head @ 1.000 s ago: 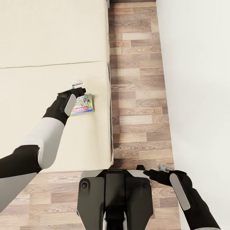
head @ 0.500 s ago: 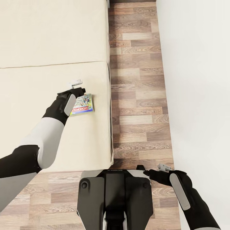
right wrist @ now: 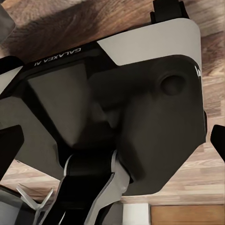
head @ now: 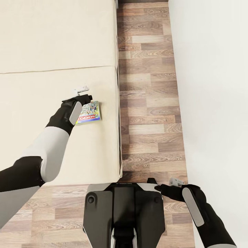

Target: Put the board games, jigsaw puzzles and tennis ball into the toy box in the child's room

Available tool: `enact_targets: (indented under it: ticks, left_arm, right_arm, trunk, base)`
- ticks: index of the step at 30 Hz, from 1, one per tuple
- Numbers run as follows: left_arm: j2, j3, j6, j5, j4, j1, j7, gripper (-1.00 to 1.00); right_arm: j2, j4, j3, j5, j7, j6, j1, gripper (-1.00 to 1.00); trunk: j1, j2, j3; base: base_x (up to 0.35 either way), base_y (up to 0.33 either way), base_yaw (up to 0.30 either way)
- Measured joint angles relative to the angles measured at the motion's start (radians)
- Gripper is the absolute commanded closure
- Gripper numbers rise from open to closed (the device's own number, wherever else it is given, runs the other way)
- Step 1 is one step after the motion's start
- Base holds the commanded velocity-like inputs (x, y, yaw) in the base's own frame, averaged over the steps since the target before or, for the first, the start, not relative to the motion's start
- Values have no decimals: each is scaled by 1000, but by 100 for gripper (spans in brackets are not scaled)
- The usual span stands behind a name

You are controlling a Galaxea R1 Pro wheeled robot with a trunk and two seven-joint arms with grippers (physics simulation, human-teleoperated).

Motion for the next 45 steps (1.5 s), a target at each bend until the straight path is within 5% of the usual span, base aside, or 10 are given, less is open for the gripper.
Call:
enact_targets:
  ticks: [45]
  left_arm:
    - [-1,-16,-9,-2,-3,0,-8,-100]
  right_arm:
    - [-2,4,0,0,0,-3,-1,-100]
  trunk:
    - [0,0,-2]
  base:
    - [0,0,0]
